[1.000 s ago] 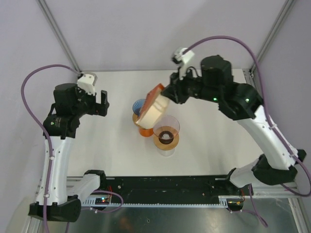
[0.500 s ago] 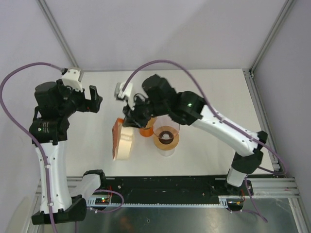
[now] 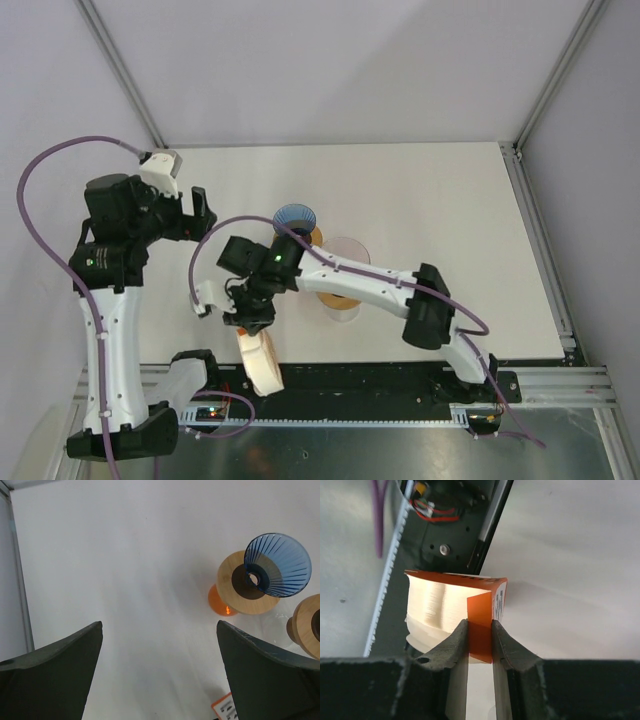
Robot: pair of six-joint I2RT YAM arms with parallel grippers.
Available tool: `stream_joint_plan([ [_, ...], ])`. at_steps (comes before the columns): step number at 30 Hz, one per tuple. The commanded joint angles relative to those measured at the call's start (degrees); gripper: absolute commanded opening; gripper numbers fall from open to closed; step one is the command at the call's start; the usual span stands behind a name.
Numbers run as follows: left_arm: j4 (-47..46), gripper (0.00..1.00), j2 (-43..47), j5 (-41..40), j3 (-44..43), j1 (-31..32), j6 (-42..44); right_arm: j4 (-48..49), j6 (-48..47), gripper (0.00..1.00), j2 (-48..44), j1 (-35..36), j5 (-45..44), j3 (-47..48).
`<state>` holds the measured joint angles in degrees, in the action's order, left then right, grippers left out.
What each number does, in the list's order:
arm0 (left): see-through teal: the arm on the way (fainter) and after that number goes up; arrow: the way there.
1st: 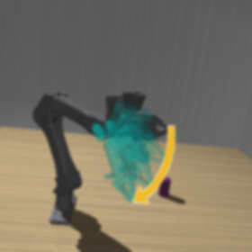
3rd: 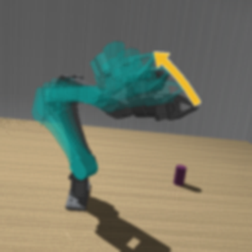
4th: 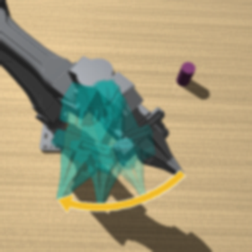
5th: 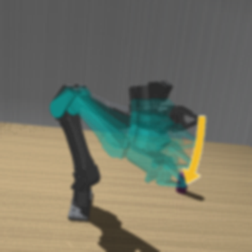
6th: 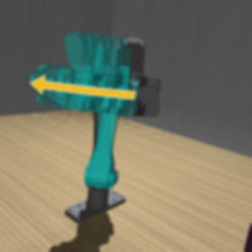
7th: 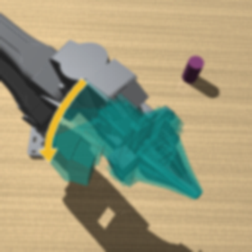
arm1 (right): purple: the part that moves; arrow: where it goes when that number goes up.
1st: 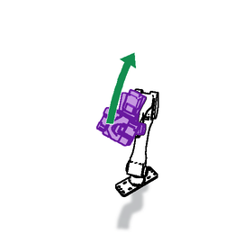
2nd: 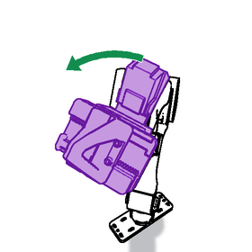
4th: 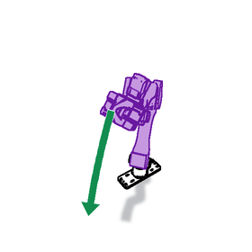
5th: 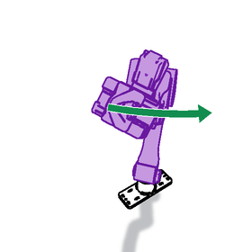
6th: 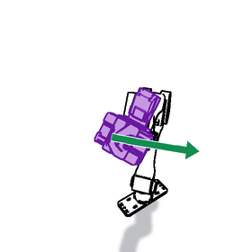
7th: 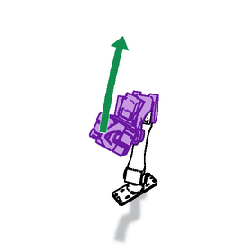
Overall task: Place the coffee filter in the dripper
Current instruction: Place the coffee filter holder at the center of the board.
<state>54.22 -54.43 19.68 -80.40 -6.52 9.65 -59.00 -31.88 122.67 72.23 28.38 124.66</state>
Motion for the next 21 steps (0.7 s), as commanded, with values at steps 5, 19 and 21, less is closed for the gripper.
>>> stream_joint_plan([
  [5,0.07,1.00,-0.76,-0.55,1.78,-0.60,2.17,-4.11,-9.11,0.00,5.13,0.74,-3.57,3.44],
  [19,-1.10,1.00,-2.05,-1.25,2.72,-0.62,2.76,1.61,-15.24,0.00,9.86,-3.75,-4.17,7.20],
  [21,-1.17,1.00,-2.12,-1.23,2.78,-0.60,2.81,2.73,-15.06,0.00,10.81,-4.35,-4.22,7.82],
])
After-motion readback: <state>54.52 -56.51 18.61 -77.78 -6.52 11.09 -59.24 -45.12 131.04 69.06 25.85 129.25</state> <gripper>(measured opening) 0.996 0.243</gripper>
